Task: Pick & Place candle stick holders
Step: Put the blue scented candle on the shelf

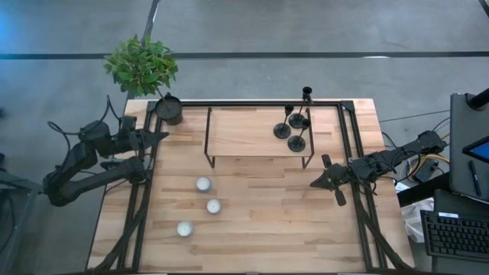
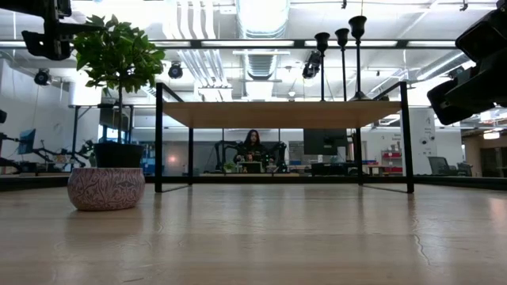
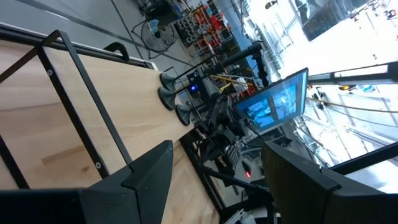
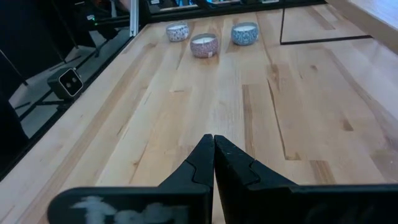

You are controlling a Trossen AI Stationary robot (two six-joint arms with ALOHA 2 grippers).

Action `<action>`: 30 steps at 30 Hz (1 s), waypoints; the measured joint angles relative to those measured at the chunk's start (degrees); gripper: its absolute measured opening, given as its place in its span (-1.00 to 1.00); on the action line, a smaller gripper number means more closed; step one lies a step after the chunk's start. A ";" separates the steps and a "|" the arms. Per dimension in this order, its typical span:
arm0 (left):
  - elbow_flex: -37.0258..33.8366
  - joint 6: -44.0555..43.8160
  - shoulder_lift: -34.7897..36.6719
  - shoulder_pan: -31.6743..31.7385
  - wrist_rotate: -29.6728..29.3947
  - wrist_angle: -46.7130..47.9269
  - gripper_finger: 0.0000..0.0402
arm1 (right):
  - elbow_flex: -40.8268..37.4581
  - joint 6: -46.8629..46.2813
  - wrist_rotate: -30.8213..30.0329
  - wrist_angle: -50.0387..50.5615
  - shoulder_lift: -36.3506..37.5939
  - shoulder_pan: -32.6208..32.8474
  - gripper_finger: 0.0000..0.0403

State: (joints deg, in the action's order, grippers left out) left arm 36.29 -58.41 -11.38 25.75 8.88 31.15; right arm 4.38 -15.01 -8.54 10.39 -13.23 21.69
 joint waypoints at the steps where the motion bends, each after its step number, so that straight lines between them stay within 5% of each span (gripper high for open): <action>1: 0.00 0.09 0.00 0.00 0.01 0.04 0.20 | 0.00 -0.01 0.00 0.00 0.00 0.00 -0.96; 10: 0.00 7.16 -0.04 -0.02 0.00 -0.04 0.20 | 0.00 0.00 -0.02 0.00 0.00 0.00 -0.96; 22: 0.11 20.77 -0.11 -0.04 1.54 -14.02 0.20 | 0.00 0.00 -0.02 0.00 0.00 0.02 -0.96; 30: 0.49 26.92 -6.91 -0.04 17.17 -12.56 0.20 | 0.00 0.00 -0.04 0.00 0.00 0.02 -0.96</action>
State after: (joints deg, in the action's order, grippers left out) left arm 36.79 -31.49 -18.28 25.71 26.06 18.58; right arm 4.38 -15.00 -8.58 10.39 -13.23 21.71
